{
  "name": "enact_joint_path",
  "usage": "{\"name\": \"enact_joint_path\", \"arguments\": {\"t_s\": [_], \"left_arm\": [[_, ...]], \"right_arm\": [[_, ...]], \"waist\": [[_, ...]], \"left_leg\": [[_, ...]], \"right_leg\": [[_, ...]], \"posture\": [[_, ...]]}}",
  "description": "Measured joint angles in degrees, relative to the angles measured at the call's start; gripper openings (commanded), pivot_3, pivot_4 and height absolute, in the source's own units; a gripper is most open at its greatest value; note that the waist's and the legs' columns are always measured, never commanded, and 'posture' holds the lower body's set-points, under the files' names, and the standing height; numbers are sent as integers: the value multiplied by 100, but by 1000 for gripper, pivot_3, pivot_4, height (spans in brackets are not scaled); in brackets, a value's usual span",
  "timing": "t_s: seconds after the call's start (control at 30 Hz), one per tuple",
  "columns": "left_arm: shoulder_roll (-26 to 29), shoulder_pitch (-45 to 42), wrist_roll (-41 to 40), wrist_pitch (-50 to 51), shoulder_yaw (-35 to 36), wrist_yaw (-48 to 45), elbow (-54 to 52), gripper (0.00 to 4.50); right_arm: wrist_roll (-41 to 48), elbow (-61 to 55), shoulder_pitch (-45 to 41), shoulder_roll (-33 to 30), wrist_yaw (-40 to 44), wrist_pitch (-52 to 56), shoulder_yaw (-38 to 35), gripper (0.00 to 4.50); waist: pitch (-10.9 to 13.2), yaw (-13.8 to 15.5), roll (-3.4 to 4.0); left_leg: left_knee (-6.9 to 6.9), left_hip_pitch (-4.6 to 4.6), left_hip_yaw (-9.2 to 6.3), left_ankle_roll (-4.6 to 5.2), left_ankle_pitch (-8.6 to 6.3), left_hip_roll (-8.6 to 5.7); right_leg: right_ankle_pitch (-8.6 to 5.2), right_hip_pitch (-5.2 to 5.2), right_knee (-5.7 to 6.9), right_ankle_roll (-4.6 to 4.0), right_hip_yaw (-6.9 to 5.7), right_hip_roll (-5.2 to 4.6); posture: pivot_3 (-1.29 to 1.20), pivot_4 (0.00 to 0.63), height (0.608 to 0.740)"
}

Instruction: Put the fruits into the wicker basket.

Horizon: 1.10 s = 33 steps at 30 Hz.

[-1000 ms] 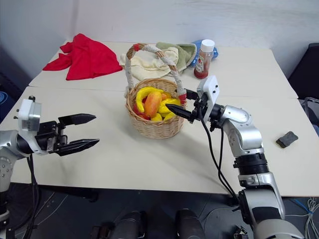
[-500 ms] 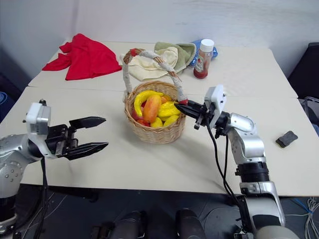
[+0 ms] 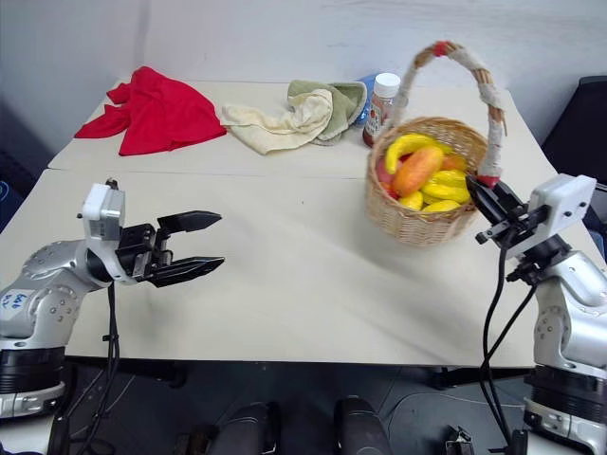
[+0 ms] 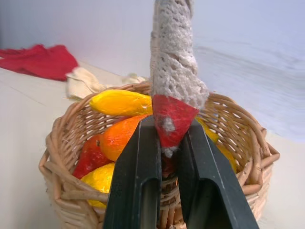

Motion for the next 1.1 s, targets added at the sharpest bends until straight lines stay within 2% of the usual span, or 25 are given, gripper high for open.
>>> {"name": "enact_joint_path", "arguments": {"t_s": [0.17,0.43,0.6,0.73,0.87,0.97,1.1], "left_arm": [[-48,-94,64,0,-67,-2,130,4500],[-60,-123,201,-153,-65,41,256,4500],[-36,162,485,-538,-36,80,309,4500],[81,523,709,-846,86,80,470,4500],[258,894,905,-1001,180,126,505,4500],[407,1405,1118,-1244,422,249,508,4500],[406,1765,1350,-1668,563,362,514,4500]], "right_arm": [[-200,1034,-363,-108,-39,-259,7,111],[-168,1171,-433,-113,-127,-254,10,2855],[54,727,106,-553,32,-224,-365,4410],[552,215,639,-962,440,-58,-910,4459],[788,-271,1283,-1108,784,108,-1250,4459],[604,-859,2290,-1214,1510,-153,-1054,4459],[382,-1191,2773,-1053,1969,-419,-359,4459]], "waist": [[6,9,9],[6,58,10],[14,83,23],[14,70,23],[14,46,23],[13,53,23],[13,54,23]], "left_leg": [[4,-1,4,-2,2,0],[5,-3,3,-2,2,-1],[2,-6,1,0,0,-2],[2,-4,1,4,-2,0],[-1,2,2,3,-2,4],[-15,5,0,1,-3,9],[-7,4,1,6,-4,7]], "right_leg": [[0,-1,2,0,5,0],[1,-1,0,1,3,-2],[1,-1,-5,2,1,-5],[1,3,-6,2,1,-4],[1,4,-4,1,3,-3],[0,6,-19,1,2,0],[5,12,-25,6,3,-6]], "posture": [[0,150,740],[0,150,740],[0,150,740],[0,150,740],[0,150,740],[0,150,740],[0,150,740]]}}
